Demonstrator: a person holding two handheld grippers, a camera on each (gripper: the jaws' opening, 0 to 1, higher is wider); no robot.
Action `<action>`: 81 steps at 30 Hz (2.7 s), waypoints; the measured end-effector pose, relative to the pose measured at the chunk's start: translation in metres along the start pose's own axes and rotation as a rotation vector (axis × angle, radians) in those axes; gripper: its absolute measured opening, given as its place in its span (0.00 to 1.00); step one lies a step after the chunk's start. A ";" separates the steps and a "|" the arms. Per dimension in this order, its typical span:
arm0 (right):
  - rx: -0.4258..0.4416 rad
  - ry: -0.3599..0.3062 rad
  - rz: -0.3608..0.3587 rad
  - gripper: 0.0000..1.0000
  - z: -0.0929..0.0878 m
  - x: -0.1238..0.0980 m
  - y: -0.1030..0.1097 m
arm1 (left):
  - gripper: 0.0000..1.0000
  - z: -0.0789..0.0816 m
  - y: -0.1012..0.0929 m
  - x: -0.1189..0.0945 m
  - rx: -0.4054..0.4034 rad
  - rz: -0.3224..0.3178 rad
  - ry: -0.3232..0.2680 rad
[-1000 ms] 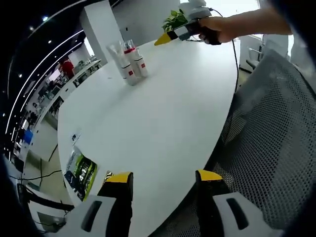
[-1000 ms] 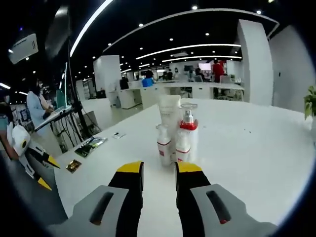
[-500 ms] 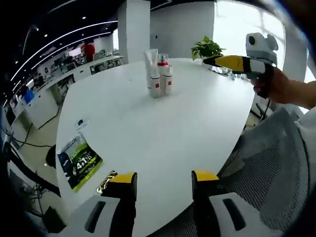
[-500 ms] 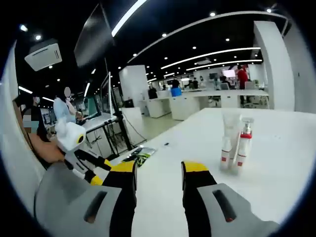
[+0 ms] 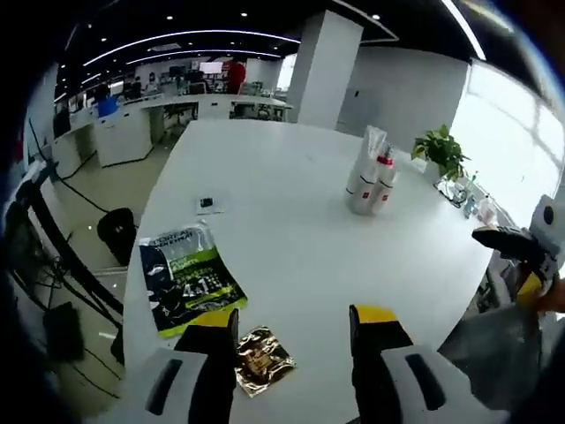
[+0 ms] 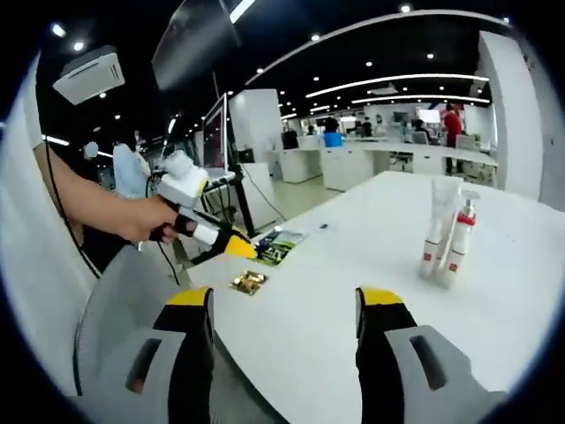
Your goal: Arrange the skincare products in the storage area until every visible bottle or jar stands upright without overlapping.
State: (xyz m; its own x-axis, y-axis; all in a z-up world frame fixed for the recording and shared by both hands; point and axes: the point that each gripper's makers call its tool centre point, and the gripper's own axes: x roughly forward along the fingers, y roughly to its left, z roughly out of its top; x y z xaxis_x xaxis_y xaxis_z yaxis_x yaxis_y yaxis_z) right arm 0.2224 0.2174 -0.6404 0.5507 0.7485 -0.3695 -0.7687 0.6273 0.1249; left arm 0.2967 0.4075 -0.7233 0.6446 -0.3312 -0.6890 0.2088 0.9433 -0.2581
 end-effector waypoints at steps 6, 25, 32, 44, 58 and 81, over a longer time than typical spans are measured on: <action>-0.169 0.082 -0.006 0.64 -0.013 -0.007 0.014 | 0.79 0.008 0.031 0.017 -0.174 0.097 -0.016; -0.223 0.107 -0.034 0.59 -0.024 -0.002 0.008 | 0.90 0.010 0.083 0.063 -0.252 0.263 0.006; -0.212 0.115 -0.039 0.58 -0.026 -0.002 0.005 | 0.89 0.010 0.099 0.082 -0.245 0.317 0.038; -0.167 0.157 0.027 0.56 -0.036 0.004 0.013 | 0.85 0.031 0.115 0.090 -0.042 0.397 0.037; -0.134 0.191 0.085 0.55 -0.043 0.007 0.023 | 0.96 0.030 0.117 0.108 -0.038 0.323 0.030; -0.180 0.227 0.118 0.49 -0.051 0.007 0.030 | 0.36 0.028 0.084 0.108 0.059 0.231 0.092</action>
State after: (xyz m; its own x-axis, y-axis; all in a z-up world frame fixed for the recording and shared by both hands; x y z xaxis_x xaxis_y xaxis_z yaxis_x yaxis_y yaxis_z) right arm 0.1864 0.2306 -0.6862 0.3837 0.7338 -0.5606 -0.8792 0.4759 0.0213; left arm 0.4048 0.4513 -0.8004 0.6114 -0.1050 -0.7843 0.1078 0.9930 -0.0489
